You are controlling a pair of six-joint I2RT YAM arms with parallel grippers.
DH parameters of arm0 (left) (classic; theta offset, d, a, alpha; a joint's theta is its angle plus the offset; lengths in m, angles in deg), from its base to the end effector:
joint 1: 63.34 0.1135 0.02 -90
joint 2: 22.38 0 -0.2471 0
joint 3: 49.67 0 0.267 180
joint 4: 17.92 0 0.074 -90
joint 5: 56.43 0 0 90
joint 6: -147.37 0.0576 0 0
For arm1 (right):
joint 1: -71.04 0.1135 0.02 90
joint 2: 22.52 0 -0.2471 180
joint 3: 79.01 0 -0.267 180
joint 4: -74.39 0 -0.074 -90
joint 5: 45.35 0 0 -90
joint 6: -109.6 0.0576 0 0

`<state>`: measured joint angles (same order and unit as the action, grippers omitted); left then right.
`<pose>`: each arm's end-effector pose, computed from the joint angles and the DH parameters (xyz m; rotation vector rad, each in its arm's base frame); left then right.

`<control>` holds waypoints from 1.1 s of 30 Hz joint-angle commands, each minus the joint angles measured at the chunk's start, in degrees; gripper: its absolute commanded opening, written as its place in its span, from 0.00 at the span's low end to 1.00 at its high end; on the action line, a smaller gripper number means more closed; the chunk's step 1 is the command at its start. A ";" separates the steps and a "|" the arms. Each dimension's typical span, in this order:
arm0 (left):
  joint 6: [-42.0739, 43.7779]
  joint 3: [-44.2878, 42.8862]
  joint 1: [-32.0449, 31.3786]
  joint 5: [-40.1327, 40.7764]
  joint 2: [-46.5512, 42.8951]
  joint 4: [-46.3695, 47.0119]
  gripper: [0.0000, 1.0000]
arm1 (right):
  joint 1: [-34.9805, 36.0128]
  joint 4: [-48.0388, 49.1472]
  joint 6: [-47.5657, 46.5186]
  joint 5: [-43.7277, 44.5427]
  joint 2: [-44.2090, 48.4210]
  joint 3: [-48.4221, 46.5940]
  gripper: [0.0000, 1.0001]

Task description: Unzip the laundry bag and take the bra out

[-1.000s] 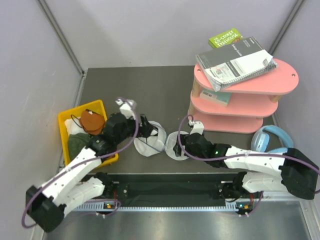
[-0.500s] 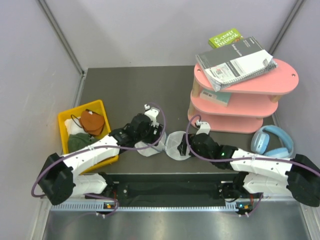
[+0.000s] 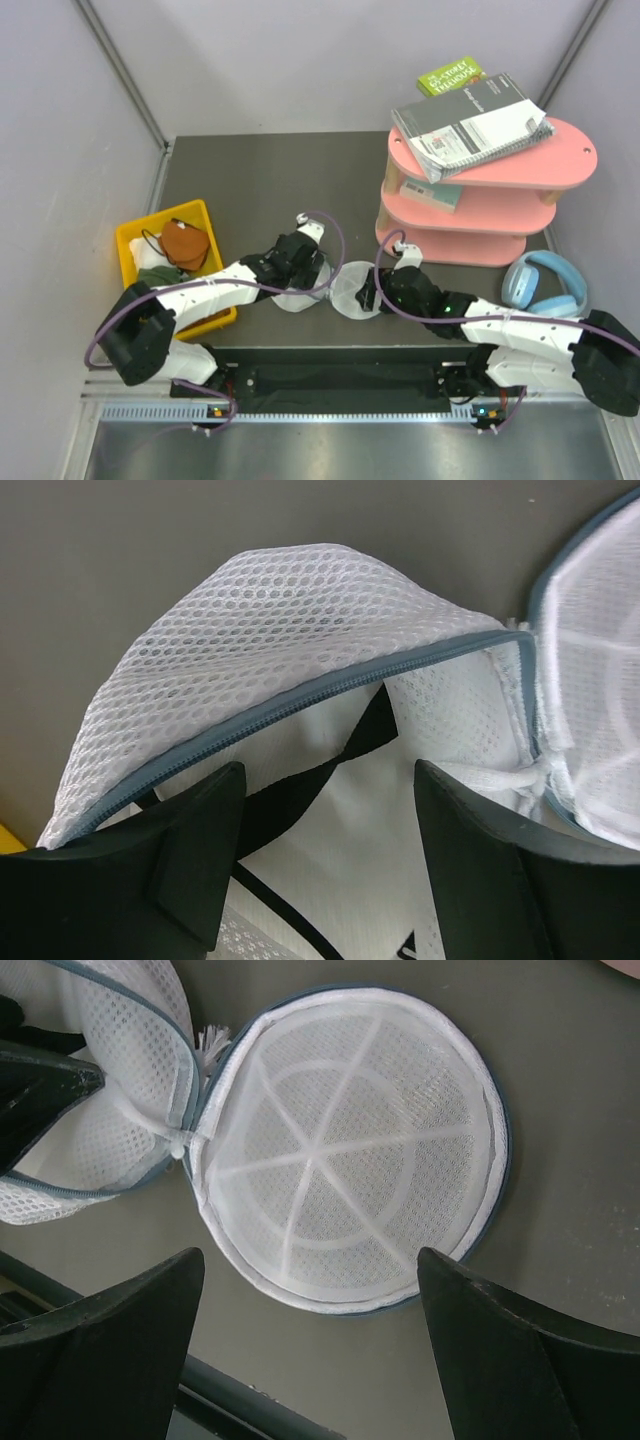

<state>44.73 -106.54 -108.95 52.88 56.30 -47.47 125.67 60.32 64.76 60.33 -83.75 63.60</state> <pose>0.2231 -0.2007 0.1563 0.5429 2.3381 -0.0528 0.1559 0.1928 0.1426 -0.0353 2.2842 0.6498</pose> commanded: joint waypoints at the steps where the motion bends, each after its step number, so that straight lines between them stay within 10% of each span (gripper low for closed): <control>1: -2.03 -1.91 -0.10 4.77 1.39 -0.85 0.70 | -1.11 3.19 -0.17 -0.83 0.41 0.67 0.88; 14: -5.81 -1.39 -0.10 6.62 0.78 -2.95 0.44 | -2.33 3.81 -0.43 -1.53 -1.17 0.94 0.88; 19: -6.42 -1.38 -0.10 5.65 0.08 -2.87 0.00 | -2.78 3.72 0.18 -1.53 -3.36 1.02 0.88; 33: -9.50 -2.09 -0.01 -14.38 -19.17 -1.63 0.00 | -3.04 4.33 -0.34 -1.36 -8.64 -1.09 0.88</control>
<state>37.01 -106.82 -108.88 46.50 40.54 -51.36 123.31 62.50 64.68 58.63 -90.90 64.32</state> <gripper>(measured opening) 0.022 0.880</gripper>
